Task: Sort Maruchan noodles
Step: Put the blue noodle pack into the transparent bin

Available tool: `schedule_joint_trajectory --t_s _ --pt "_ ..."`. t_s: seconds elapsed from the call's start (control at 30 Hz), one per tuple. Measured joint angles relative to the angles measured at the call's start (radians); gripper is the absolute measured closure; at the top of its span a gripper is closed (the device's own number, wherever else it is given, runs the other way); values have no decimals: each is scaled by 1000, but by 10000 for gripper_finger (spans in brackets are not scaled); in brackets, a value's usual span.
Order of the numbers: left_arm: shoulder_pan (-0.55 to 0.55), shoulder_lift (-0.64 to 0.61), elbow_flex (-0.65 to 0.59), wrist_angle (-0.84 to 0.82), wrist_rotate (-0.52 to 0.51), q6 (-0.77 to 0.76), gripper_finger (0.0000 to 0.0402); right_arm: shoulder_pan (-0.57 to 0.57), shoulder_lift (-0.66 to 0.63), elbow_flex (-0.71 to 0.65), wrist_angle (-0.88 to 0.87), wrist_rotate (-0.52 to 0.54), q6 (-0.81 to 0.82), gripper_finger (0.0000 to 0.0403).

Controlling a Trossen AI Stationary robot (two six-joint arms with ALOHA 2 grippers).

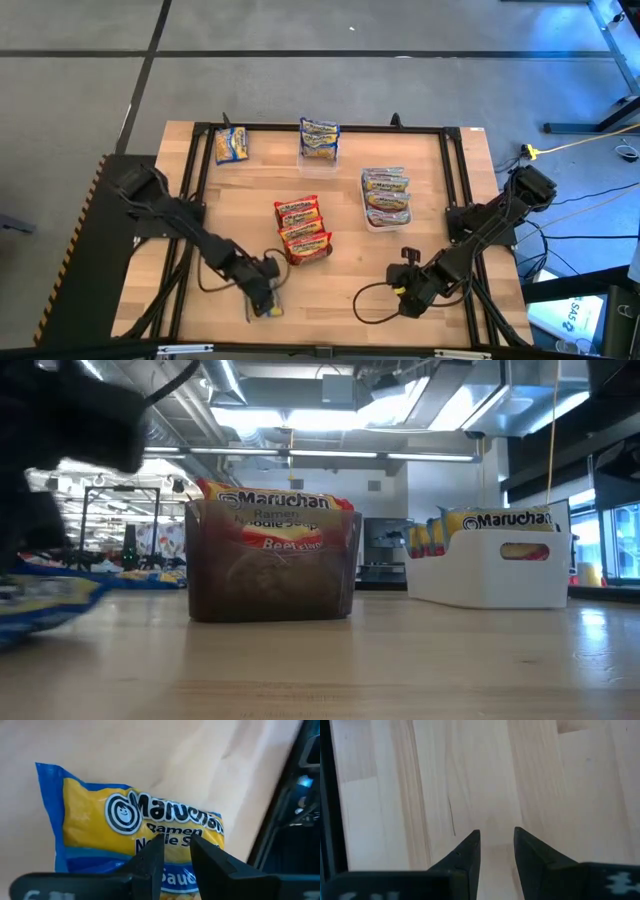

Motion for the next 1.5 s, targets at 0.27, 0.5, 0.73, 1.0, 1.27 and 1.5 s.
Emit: schedule_joint_trajectory --t_s 0.27,0.5,0.73,1.0,1.27,1.5 --pt "22 250 273 18 -115 169 312 0 0 0 12 37 -1 311" --pt "64 388 464 112 -262 331 312 0 0 0 78 96 -27 311" --pt "136 460 606 218 -352 514 312 0 0 0 167 178 -76 310" --pt "114 366 728 -199 -301 586 312 16 29 0 280 193 -104 230" --pt "1 259 645 -471 -253 347 312 3 192 1 667 210 -313 142" --pt "-114 262 464 -264 -169 139 312 -21 266 2 772 194 -329 150"
